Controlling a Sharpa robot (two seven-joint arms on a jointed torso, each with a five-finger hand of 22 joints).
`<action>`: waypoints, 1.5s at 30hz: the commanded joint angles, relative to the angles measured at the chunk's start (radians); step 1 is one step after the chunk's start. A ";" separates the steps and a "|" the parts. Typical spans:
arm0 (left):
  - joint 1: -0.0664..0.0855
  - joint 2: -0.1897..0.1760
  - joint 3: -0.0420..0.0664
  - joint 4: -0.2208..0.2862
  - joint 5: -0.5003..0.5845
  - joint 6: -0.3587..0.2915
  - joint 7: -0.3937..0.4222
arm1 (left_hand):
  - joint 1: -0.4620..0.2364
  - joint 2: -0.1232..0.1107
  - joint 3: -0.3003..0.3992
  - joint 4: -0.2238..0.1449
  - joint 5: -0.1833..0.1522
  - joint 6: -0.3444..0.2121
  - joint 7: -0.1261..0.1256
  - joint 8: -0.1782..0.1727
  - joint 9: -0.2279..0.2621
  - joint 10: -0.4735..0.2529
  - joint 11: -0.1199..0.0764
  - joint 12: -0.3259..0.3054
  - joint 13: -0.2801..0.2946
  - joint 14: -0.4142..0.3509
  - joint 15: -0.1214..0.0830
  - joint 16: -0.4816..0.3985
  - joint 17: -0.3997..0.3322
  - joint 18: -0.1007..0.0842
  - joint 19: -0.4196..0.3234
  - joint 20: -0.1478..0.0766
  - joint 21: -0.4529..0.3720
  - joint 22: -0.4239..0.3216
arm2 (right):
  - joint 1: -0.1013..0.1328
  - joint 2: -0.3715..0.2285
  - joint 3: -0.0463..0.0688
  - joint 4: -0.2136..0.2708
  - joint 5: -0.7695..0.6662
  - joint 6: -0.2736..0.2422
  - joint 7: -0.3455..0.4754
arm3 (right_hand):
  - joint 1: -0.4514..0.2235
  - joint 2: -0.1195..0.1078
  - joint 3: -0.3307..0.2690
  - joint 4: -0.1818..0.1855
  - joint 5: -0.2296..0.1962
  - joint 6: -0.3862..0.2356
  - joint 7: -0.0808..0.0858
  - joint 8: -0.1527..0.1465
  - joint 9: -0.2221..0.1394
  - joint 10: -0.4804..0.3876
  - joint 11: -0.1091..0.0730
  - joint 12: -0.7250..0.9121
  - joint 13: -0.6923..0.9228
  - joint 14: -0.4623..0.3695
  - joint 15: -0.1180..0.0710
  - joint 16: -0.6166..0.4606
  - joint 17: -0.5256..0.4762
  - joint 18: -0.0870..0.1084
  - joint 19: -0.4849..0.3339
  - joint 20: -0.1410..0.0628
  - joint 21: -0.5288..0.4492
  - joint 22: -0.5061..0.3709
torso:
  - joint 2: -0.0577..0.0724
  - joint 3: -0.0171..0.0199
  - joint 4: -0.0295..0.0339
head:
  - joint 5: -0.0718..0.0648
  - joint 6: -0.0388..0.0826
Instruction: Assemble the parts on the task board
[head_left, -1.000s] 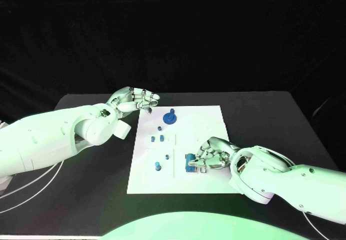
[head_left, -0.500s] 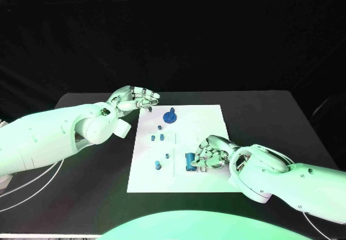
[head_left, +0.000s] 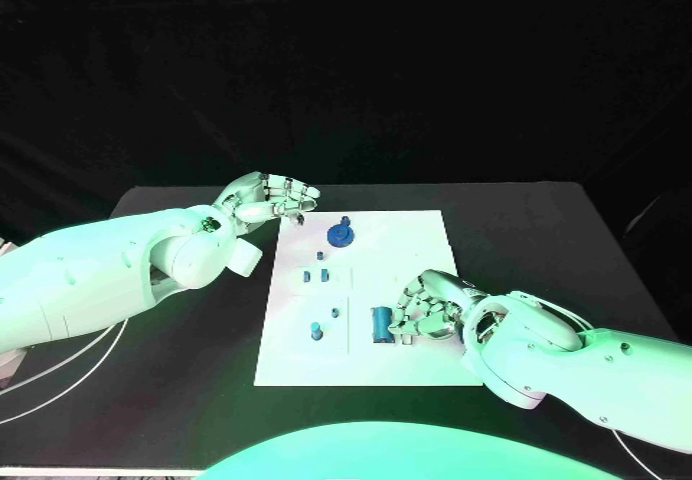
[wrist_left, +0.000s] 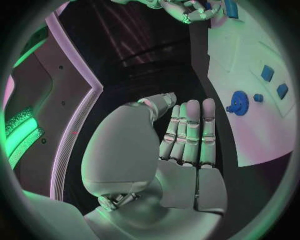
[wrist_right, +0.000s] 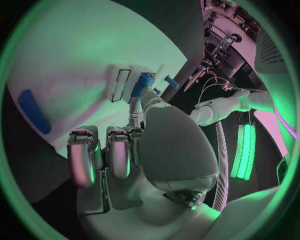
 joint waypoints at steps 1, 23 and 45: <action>0.001 0.001 0.001 0.002 0.004 0.012 0.006 | -0.006 0.000 0.004 -0.001 0.005 -0.010 0.001 0.007 0.001 -0.005 0.000 0.007 0.001 -0.006 -0.003 0.004 0.001 0.014 0.002 0.007 -0.004 -0.001 | -0.001 0.000 0.000 0.002 -0.005 -0.005 0.010 | -0.011 -0.002 -0.003 0.001 -0.001 0.008 0.000 -0.005 -0.002 0.098 -0.004 0.005 0.255 0.104 -0.004 0.003 0.263 -0.014 0.105 -0.002 0.004 0.263 | 0.000 -0.0001 0.0000 | -0.002 0.000; 0.000 -0.001 0.001 0.016 0.008 -0.001 0.032 | -0.017 -0.003 0.001 0.005 0.003 -0.011 0.001 0.009 0.002 -0.007 0.000 0.010 0.001 -0.006 -0.002 0.006 0.002 0.013 0.002 0.008 -0.008 -0.003 | 0.027 -0.238 0.007 0.072 0.095 -0.100 0.108 | -0.047 -0.013 -0.001 0.000 -0.001 -0.080 0.050 -0.090 -0.043 0.086 0.038 -0.021 0.243 0.102 0.030 0.000 0.254 -0.014 0.105 0.024 0.004 0.263 | 0.000 -0.0014 -0.0022 | -0.025 0.006; -0.001 -0.007 0.000 0.029 0.010 0.002 0.031 | -0.022 -0.003 -0.001 0.008 0.003 -0.012 0.001 0.010 0.002 -0.007 0.000 0.012 0.001 -0.006 -0.001 0.007 0.002 0.013 0.002 0.009 -0.011 -0.004 | -0.053 -0.287 0.003 0.042 -0.043 -0.059 -0.005 | -0.121 -0.006 -0.020 0.003 0.000 -0.055 0.050 -0.110 -0.053 0.083 0.040 -0.029 0.239 0.101 0.033 -0.002 0.250 -0.014 0.105 0.033 0.004 0.263 | 0.002 0.0010 0.0009 | -0.050 -0.003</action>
